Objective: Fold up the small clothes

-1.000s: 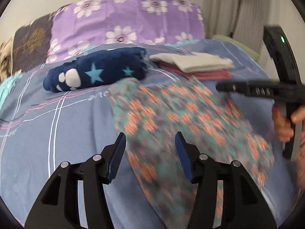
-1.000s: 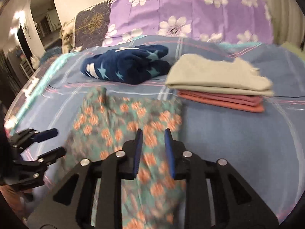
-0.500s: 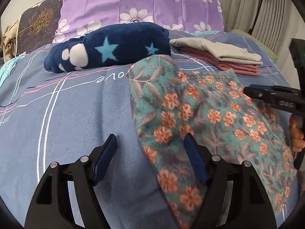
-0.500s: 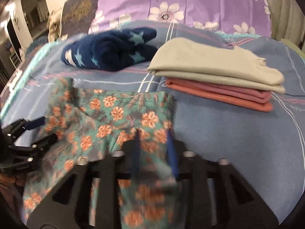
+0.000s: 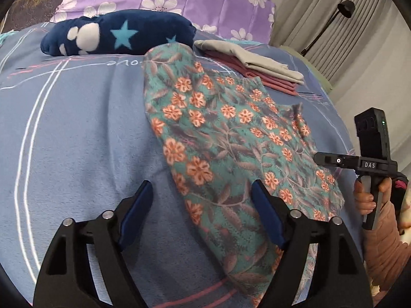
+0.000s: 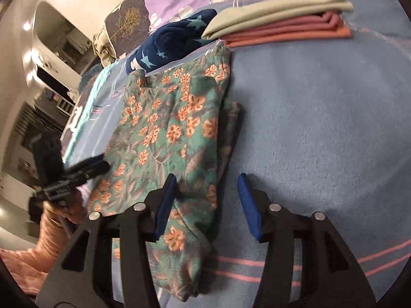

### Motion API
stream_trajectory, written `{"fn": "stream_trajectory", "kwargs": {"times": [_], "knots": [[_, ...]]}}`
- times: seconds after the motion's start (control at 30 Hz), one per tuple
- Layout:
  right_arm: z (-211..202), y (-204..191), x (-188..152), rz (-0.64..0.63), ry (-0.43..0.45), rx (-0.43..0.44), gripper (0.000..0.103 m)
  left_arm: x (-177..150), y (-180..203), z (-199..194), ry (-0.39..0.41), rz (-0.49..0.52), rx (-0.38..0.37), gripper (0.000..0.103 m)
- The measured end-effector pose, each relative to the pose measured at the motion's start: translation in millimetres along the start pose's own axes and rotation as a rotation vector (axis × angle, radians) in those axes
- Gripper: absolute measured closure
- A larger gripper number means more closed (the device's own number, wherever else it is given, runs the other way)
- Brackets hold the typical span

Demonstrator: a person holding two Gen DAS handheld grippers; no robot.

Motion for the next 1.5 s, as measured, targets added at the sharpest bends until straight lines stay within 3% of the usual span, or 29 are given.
{"fn": "stream_trajectory", "kwargs": {"times": [0.1,0.2,0.43,0.63,0.93,1.1,1.33,1.5], "knots": [[13,-7,-3,-0.011,-0.050,0.061,0.046,-2,4,3,0.000,-0.011,-0.052,0.024],[26,-9,1,-0.024,-0.053,0.057,0.044,2,5,9,0.009,-0.028,-0.082,0.024],[47,-10,30,0.008,-0.043,0.111,0.044,19,13,22,0.008,-0.001,-0.093,0.024],[53,-13,32,-0.044,-0.040,0.080,0.052,20,14,21,0.011,-0.015,-0.137,0.025],[55,-12,31,-0.078,-0.029,0.078,0.056,17,20,25,0.017,0.038,-0.091,0.025],[58,-13,33,-0.086,-0.018,0.079,0.063,21,23,29,0.024,0.032,-0.103,0.026],[58,-16,30,-0.112,-0.005,0.034,0.065,22,15,28,0.033,-0.003,-0.099,0.043],[58,-20,28,-0.154,-0.007,-0.021,0.066,21,14,27,0.040,0.014,-0.076,0.044]]}}
Point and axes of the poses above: each gripper's, at about its wrist camera, not at the fingertips, and z roughly the way its jaws point, y to its right, x to its top, the point moved 8 cm from there along z, roughly the way its jaws point, and after that the axes turned 13 degrees about x, right-handed, at the moved point
